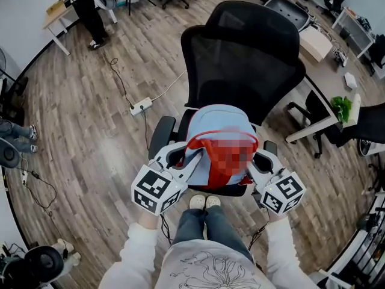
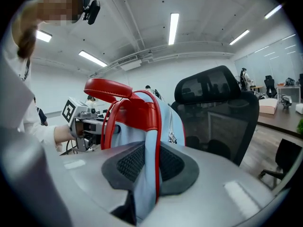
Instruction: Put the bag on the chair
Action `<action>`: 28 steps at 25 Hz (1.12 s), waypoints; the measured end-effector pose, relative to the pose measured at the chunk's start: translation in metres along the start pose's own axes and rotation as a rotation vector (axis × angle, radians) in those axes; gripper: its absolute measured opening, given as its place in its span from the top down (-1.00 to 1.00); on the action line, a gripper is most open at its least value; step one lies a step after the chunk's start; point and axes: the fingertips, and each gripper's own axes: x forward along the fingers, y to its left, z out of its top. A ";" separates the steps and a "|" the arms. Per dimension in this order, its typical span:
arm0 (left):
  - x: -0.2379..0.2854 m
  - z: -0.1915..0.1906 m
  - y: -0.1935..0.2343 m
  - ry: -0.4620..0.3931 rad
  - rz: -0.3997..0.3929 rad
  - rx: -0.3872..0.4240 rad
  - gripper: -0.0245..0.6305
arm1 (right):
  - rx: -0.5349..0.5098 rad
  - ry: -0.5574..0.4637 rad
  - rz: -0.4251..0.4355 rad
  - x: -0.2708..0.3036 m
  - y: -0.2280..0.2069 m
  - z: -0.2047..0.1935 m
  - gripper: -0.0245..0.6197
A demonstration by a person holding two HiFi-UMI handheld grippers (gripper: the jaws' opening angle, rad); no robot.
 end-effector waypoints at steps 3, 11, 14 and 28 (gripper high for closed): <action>0.014 -0.016 0.008 0.034 0.008 -0.018 0.65 | 0.008 0.034 0.013 0.011 -0.012 -0.016 0.68; 0.052 -0.068 0.024 0.121 0.020 -0.074 0.65 | 0.016 0.128 0.043 0.035 -0.044 -0.069 0.68; 0.064 -0.090 0.031 0.152 0.021 -0.090 0.65 | 0.014 0.164 0.050 0.044 -0.053 -0.090 0.68; 0.116 -0.176 0.058 0.274 0.027 -0.099 0.65 | -0.008 0.309 0.056 0.081 -0.093 -0.180 0.68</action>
